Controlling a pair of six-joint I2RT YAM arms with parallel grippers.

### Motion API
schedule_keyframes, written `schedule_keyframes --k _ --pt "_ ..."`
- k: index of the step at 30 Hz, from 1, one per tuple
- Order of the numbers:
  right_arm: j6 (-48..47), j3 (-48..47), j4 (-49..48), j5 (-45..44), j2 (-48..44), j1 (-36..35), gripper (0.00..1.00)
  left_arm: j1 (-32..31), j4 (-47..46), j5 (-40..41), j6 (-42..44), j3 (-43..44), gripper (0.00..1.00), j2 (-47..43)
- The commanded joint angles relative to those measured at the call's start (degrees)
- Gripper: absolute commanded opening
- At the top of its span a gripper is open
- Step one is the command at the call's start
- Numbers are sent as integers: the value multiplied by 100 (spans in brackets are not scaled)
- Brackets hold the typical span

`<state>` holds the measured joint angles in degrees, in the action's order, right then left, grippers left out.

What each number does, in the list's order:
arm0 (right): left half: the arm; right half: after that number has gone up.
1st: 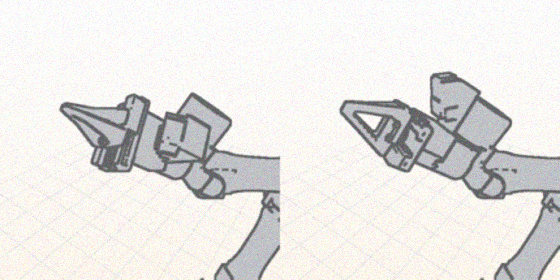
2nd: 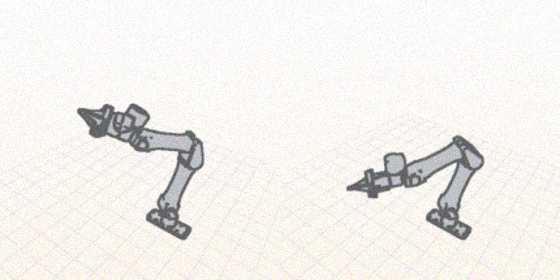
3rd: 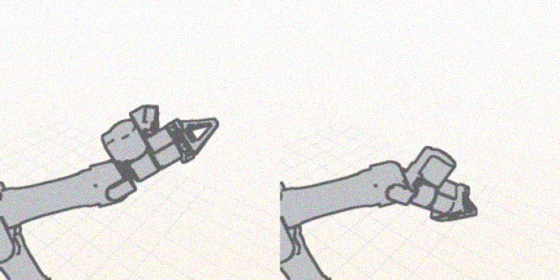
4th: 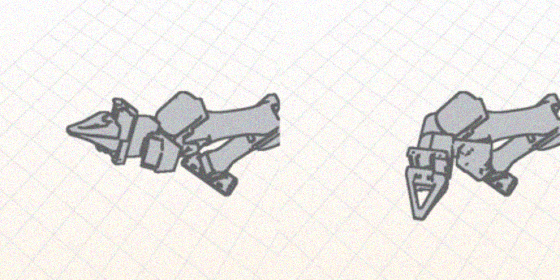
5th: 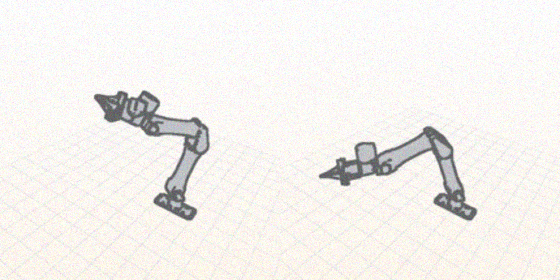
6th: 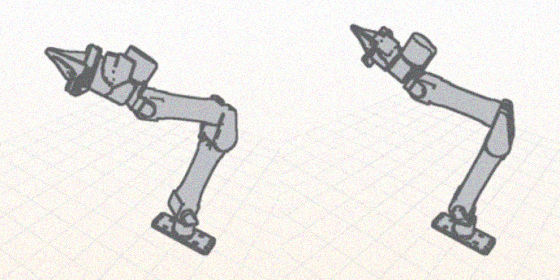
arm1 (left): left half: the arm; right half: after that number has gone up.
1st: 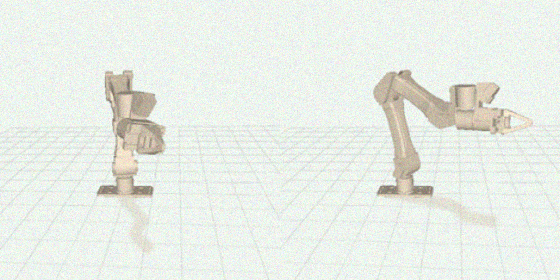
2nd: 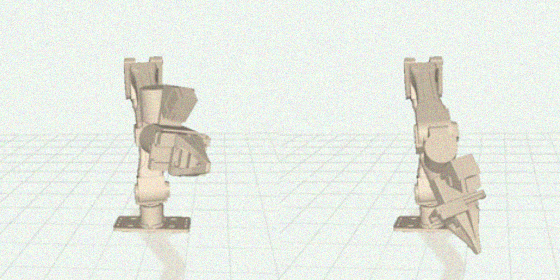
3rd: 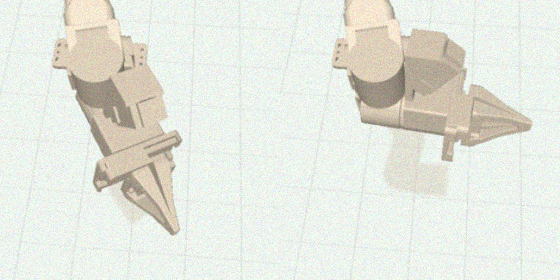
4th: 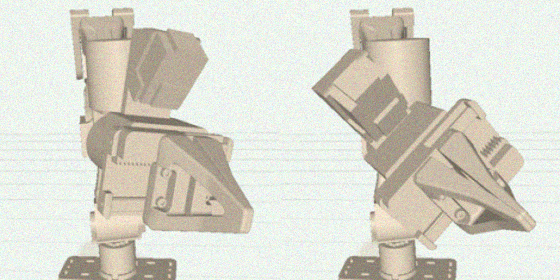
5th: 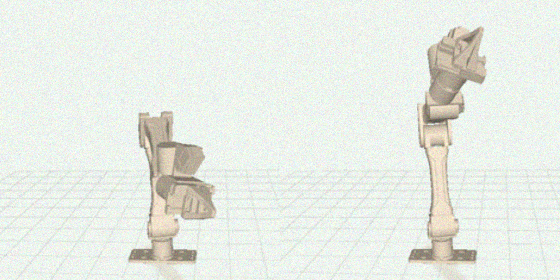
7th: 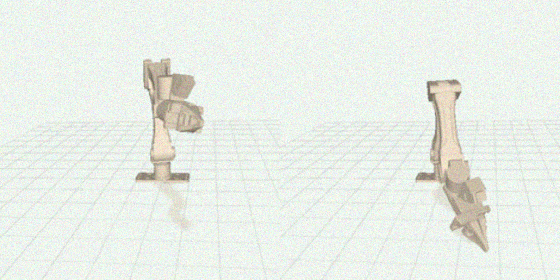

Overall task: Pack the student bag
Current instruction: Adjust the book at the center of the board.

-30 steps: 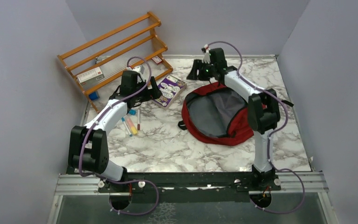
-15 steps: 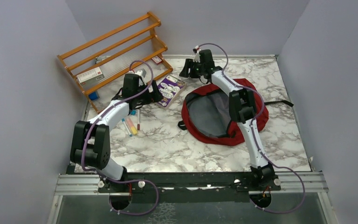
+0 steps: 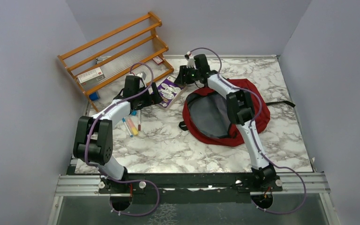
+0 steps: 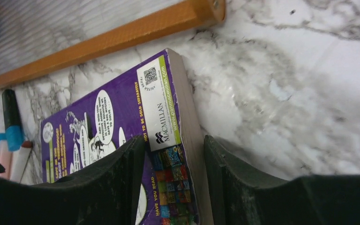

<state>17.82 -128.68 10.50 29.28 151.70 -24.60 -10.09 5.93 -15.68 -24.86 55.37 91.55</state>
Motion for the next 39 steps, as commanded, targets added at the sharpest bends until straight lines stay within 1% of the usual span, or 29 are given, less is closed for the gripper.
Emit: schedule_keyframes --k 1,5,8,14,16,18,19,23,25,27,29,33,35,39 --pt "-312 813 266 90 -381 -131 50 75 39 -70 -58 147 98 104" --pt "-365 1670 212 -308 -934 -143 43 122 128 12 -36 184 98 165" --pt "-434 2274 166 -422 -1351 -150 40 146 139 -9 -45 193 98 216" --pt "-800 2945 447 92 -1898 -206 39 186 193 2 -11 236 98 275" --pt "-873 3193 409 -67 -2129 -212 39 198 190 21 20 249 98 256" --pt "-877 3439 187 -415 -2416 -218 41 200 197 49 92 298 98 231" --pt "-882 3491 99 -584 -2560 -217 43 200 196 74 138 329 98 213" --pt "-947 3412 -30 -1123 -3092 -214 53 200 189 188 348 604 98 95" --pt "-940 3392 -114 -1401 -3406 -215 56 199 171 210 493 834 98 125" --pt "-903 3389 -109 -1586 -3701 -216 58 200 170 115 658 1131 98 286" --pt "-766 3447 -67 -1584 -3948 -212 58 200 219 -76 806 1464 98 576" --pt "-178 3903 -83 -1185 -4362 -292 55 199 352 -423 1065 2178 96 1321" --pt "87 4265 -208 -1133 -4569 -483 54 200 419 -626 1184 2481 95 1656" --pt "526 4843 -314 -1429 -4845 -1020 53 185 586 -1016 1414 2973 93 2207"
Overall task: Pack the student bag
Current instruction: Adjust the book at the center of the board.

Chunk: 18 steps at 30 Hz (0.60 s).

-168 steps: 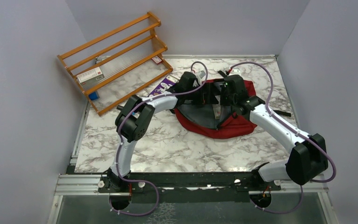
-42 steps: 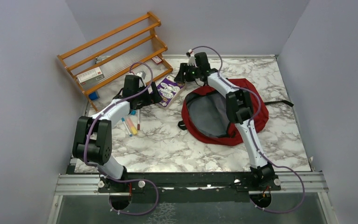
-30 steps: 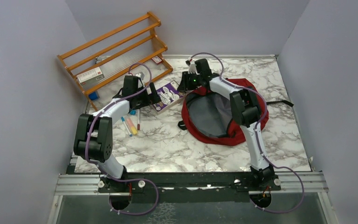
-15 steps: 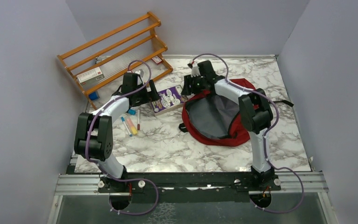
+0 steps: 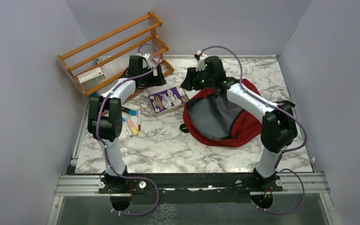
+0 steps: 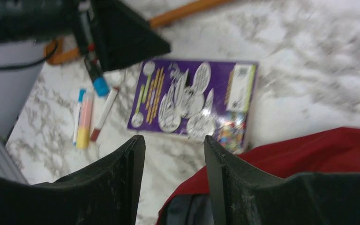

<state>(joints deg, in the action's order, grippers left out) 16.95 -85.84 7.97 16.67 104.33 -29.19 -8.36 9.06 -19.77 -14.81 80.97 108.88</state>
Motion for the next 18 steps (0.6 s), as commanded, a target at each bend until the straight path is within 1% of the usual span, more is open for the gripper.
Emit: schedule_keyframes --k 1,4,8,13,18 --pt "744 733 -183 -242 -174 -677 54 4 321 -694 474 509 93 591" --pt "1026 1149 -429 -411 -259 -984 53 -58 377 -862 584 669 92 849" --pt "1252 1365 -537 -543 -67 -1221 53 -175 411 -861 645 718 92 1054" --pt "1504 1346 -518 -894 332 -1369 54 -280 510 -848 616 716 92 1282" --pt "1729 1241 -377 -1458 668 -1370 56 -439 664 -635 541 507 92 1193"
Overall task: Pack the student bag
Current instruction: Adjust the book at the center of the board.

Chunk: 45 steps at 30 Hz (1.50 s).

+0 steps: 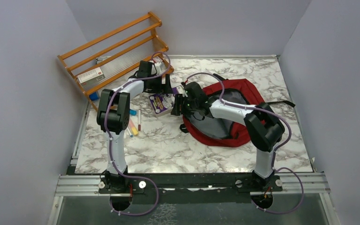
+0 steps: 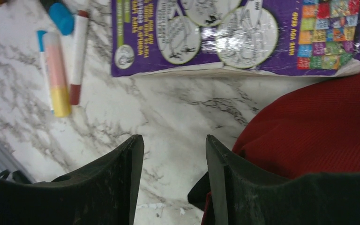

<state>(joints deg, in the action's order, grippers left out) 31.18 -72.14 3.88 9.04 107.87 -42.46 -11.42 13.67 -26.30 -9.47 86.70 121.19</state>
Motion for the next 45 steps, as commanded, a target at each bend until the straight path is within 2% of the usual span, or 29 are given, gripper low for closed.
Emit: schedule_keyframes --k 1,7,17,25,32,37,45 --pt "332 -147 75 -790 366 -45 57 -140 316 43 -13 -91 92 -56" --pt "520 20 37 -1121 387 -20 59 -141 681 15 -65 -519 89 -384" --pt "855 323 -135 -707 419 316 59 -159 672 -33 -139 -1857 72 -1386" --pt "976 444 -335 -162 499 475 60 -254 324 -180 -486 -3069 70 -2409" --pt "849 131 -335 321 786 481 60 -804 -65 -231 -889 -3703 67 -2977" --pt "604 -129 -84 498 1010 475 59 -1004 -211 1 -1099 -3990 68 -3267" --pt "140 -115 527 -300 991 475 60 -783 -226 677 -1501 -4131 86 -3666"
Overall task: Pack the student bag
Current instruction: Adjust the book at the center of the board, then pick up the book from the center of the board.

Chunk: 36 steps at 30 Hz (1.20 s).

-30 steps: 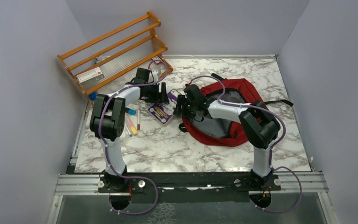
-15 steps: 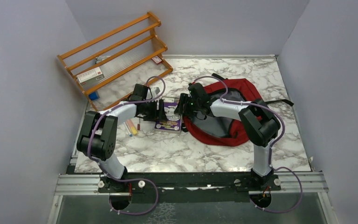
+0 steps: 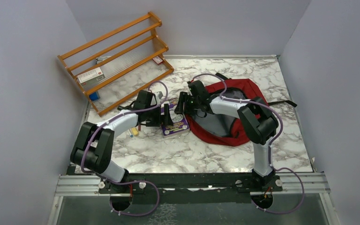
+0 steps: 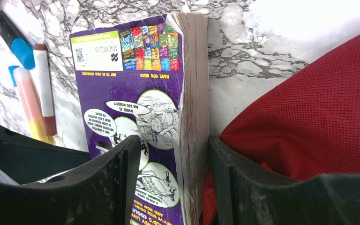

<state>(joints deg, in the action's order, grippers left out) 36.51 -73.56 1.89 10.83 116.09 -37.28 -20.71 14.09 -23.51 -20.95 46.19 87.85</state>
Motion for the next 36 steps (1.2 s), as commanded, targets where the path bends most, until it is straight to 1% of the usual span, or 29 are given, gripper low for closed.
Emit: schedule_keyframes --k 1,4,6,9,12,18,23,30,33,36 --pt "-476 52 786 -549 149 -43 60 203 -303 407 -409 -129 88 -371" --pt "-675 93 864 -598 154 -43 60 336 -502 360 -603 -253 93 -474" --pt "-715 117 851 -551 201 -43 56 393 -677 263 -716 -328 94 -517" --pt "-680 183 779 -523 270 -31 45 430 -907 101 -829 -443 94 -540" --pt "-564 351 612 -406 314 70 30 462 -1239 -105 -972 -638 94 -578" --pt "-247 990 -106 476 380 553 2 488 -1826 -359 -1287 -1117 94 -622" --pt "-159 1221 -456 879 478 791 1 513 -2194 -404 -1551 -1356 95 -637" --pt "-118 1336 -592 1142 570 973 1 524 -2899 -592 -1959 -1624 95 -461" --pt "-118 1344 -626 1220 596 994 1 533 -3323 -782 -2166 -1775 91 -286" --pt "-104 1334 -656 1271 615 996 1 533 -3674 -954 -2292 -1885 83 -122"
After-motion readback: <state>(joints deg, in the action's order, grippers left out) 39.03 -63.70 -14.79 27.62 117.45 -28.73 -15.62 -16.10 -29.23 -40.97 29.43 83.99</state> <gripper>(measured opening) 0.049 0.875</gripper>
